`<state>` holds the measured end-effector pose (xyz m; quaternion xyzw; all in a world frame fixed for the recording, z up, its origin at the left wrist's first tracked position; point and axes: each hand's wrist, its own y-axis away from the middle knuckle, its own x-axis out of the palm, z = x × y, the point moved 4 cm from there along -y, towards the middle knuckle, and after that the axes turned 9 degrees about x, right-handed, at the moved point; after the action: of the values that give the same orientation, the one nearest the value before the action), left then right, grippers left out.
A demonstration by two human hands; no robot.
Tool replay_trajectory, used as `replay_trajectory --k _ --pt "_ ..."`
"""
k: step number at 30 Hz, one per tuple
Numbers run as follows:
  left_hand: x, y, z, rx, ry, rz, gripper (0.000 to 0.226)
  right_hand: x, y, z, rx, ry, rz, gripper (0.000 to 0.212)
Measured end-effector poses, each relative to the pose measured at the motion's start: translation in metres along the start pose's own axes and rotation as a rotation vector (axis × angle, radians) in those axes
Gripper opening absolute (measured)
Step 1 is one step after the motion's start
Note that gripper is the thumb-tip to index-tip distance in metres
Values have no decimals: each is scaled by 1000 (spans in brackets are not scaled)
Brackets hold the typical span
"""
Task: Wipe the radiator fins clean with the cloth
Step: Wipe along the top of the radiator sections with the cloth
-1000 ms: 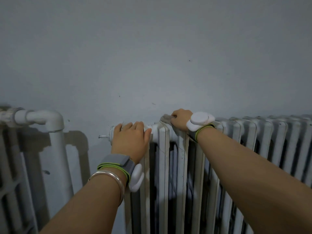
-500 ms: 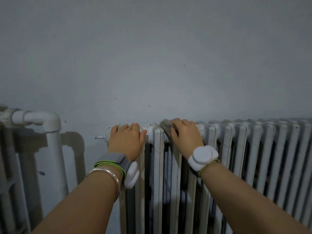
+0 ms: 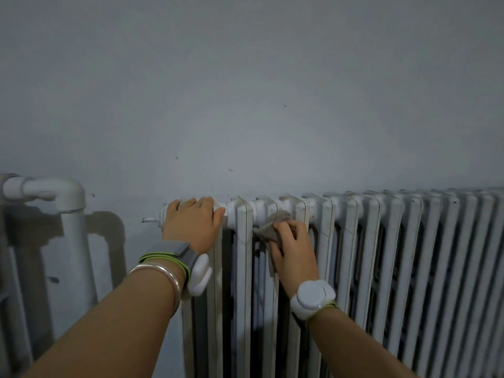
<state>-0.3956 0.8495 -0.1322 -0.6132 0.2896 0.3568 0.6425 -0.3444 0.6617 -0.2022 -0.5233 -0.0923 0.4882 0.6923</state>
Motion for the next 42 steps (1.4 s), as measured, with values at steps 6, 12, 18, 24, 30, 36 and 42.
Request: replay_trajectory --k 6,12,18,24,30,36,42 --pt "1 -1 0 3 -13 -12 46 7 21 -11 16 22 101 16" --pt "2 -1 2 26 5 0 48 2 23 -15 -28 46 179 9" --pt "0 -3 9 100 30 -17 51 -33 -21 21 6 -117 64 21" --pt "-2 5 33 136 32 -220 43 -27 -83 56 4 -169 47 27" --pt "4 9 45 17 106 -180 23 12 -126 78 23 53 230 28" --pt "8 11 47 37 144 -226 31 63 -130 74 123 351 652 34" --pt "5 13 45 14 139 -225 45 60 -129 81 116 401 669 32"
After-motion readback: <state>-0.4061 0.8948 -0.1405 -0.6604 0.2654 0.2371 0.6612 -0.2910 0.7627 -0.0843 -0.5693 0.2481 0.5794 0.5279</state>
